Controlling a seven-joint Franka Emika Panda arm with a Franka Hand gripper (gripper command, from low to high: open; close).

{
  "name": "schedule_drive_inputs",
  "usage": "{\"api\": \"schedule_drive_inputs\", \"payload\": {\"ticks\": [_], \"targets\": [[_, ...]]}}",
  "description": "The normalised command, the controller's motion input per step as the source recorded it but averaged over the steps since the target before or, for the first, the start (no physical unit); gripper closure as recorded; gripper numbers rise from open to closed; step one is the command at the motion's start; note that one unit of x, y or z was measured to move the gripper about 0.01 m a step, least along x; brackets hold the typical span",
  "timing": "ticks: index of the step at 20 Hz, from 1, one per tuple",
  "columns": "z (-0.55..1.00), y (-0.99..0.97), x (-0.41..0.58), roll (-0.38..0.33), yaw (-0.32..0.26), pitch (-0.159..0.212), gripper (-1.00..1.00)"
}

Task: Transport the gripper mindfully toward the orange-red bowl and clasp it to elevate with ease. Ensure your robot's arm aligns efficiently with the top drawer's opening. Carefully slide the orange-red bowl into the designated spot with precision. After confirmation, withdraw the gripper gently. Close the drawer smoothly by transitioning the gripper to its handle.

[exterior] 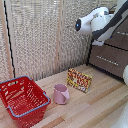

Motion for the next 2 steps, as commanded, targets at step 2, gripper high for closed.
{"api": "schedule_drive_inputs", "payload": {"ticks": [2], "targets": [[-0.03,0.51,0.411,-0.015,-0.104,0.074,-1.00]]}}
